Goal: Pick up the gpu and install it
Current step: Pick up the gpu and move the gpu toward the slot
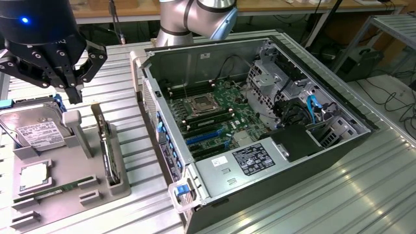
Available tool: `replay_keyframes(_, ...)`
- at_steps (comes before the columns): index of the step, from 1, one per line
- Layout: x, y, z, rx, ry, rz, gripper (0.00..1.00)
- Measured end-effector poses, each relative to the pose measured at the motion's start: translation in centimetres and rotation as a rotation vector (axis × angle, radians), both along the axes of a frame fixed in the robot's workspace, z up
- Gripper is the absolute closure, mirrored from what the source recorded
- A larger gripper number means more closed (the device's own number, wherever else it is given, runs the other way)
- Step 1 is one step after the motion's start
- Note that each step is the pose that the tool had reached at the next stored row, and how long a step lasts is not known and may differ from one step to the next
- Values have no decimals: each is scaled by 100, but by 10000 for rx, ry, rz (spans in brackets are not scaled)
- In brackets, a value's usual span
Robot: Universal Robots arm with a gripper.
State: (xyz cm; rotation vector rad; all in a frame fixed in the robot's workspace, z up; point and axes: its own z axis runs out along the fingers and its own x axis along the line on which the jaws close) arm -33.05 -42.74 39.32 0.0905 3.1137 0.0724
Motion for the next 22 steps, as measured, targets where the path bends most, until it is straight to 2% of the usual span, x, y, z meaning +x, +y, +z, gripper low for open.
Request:
replay_keyframes(4, 0, 0, 0, 0, 0, 1, 89)
replay_keyframes(5, 0, 0, 0, 0, 1, 1, 83)
replay_keyframes(6, 0, 0, 0, 0, 0, 0, 83)
replay_keyframes(10, 0, 0, 0, 0, 0, 0, 58)
replay_keyframes(11, 0, 0, 0, 0, 0, 1, 58)
replay_keyframes(13, 0, 0, 0, 0, 0, 0, 46)
replay_keyframes(14, 0, 0, 0, 0, 0, 0, 46)
replay_keyframes(18, 0, 0, 0, 0, 1, 0, 22)
replay_keyframes(19, 0, 0, 0, 0, 1, 0, 22)
replay_keyframes(20, 0, 0, 0, 0, 0, 0, 16)
replay_keyframes(22, 0, 0, -3, 0, 0, 41, 16)
